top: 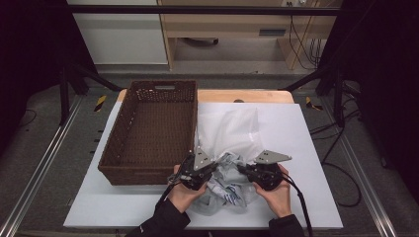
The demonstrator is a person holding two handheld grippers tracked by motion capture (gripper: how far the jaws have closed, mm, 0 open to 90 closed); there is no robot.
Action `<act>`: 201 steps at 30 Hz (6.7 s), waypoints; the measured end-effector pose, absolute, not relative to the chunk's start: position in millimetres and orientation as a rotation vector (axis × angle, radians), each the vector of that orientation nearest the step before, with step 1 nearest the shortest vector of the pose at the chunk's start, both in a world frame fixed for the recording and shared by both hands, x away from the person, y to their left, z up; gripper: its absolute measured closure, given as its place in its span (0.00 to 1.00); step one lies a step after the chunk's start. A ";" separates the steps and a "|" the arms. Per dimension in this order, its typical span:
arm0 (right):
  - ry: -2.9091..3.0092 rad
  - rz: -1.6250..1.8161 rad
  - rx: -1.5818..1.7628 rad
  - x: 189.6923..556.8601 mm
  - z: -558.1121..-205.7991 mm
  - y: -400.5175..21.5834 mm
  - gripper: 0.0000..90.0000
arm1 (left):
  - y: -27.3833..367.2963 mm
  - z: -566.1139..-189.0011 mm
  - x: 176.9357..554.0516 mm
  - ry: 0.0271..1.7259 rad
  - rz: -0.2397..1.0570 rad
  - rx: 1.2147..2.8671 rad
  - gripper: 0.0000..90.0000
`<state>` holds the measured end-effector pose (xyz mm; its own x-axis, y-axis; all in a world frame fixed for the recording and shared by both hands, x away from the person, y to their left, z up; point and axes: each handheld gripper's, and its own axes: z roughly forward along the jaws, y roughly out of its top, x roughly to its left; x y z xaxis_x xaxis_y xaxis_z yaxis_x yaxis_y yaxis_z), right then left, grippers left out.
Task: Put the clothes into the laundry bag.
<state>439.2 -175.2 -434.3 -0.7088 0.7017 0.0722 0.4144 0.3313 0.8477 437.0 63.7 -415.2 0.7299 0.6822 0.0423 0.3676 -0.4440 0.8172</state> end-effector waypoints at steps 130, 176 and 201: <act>2.273 1.077 1.166 440.4 -468.6 -132.3 0.90 | 52.8 -431.8 430.7 0.738 0.413 2.114 0.98; 2.229 1.218 1.217 468.8 -460.8 -121.9 0.89 | 60.2 -419.9 430.7 0.733 0.402 2.078 0.98; 2.269 1.198 1.123 424.8 -459.0 -156.0 0.60 | 56.1 -435.9 436.9 0.764 0.411 2.120 0.98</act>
